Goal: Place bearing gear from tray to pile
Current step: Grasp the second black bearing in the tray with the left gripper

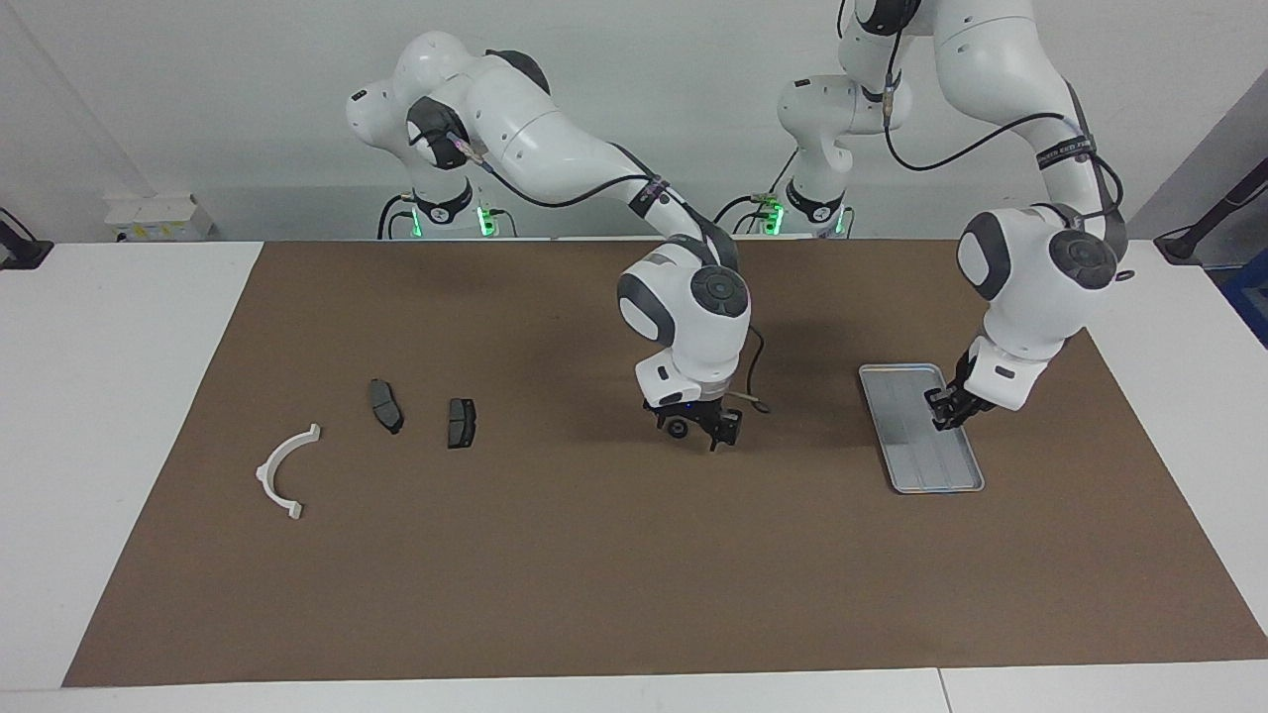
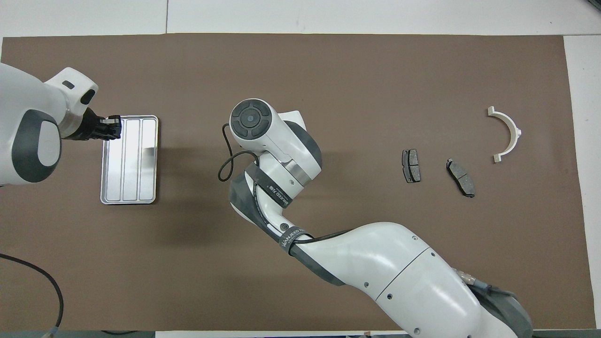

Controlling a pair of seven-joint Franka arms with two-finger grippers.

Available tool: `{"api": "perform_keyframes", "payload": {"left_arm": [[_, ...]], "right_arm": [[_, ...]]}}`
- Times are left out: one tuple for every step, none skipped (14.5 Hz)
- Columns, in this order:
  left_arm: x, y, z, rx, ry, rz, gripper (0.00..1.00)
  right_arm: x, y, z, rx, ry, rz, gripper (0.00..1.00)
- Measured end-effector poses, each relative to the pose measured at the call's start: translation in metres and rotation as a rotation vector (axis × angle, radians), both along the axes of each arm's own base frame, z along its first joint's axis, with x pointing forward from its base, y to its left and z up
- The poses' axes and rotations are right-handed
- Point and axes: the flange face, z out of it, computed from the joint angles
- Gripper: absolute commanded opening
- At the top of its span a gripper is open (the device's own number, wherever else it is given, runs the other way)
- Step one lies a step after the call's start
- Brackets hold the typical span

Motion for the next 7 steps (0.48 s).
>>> {"api": "perform_keyframes", "payload": {"left_arm": [[-0.003, 0.001, 0.012, -0.001, -0.006, 0.002, 0.0], [-0.007, 0.002, 0.022, -0.001, -0.01, 0.004, 0.0], [-0.01, 0.004, 0.031, -0.001, -0.011, 0.007, 0.0], [-0.013, 0.008, 0.039, -0.001, -0.011, 0.014, 0.0], [-0.015, 0.013, 0.045, -0.002, -0.015, 0.022, 0.0], [-0.017, 0.017, 0.049, -0.002, -0.017, 0.029, 0.0], [-0.018, 0.019, 0.05, -0.002, -0.016, 0.031, 0.0]], "right_arm": [[0.002, -0.002, -0.001, 0.005, -0.001, -0.006, 0.95], [0.003, -0.003, -0.002, 0.006, 0.0, -0.01, 0.95], [0.003, -0.005, -0.004, 0.004, 0.003, -0.012, 0.95], [0.002, -0.006, -0.007, 0.003, 0.009, -0.015, 0.95], [0.003, -0.007, -0.009, 0.008, 0.02, -0.025, 0.95], [0.004, -0.01, -0.012, 0.02, 0.037, -0.04, 0.95], [0.005, -0.013, -0.013, 0.028, 0.051, -0.051, 0.95]]}}
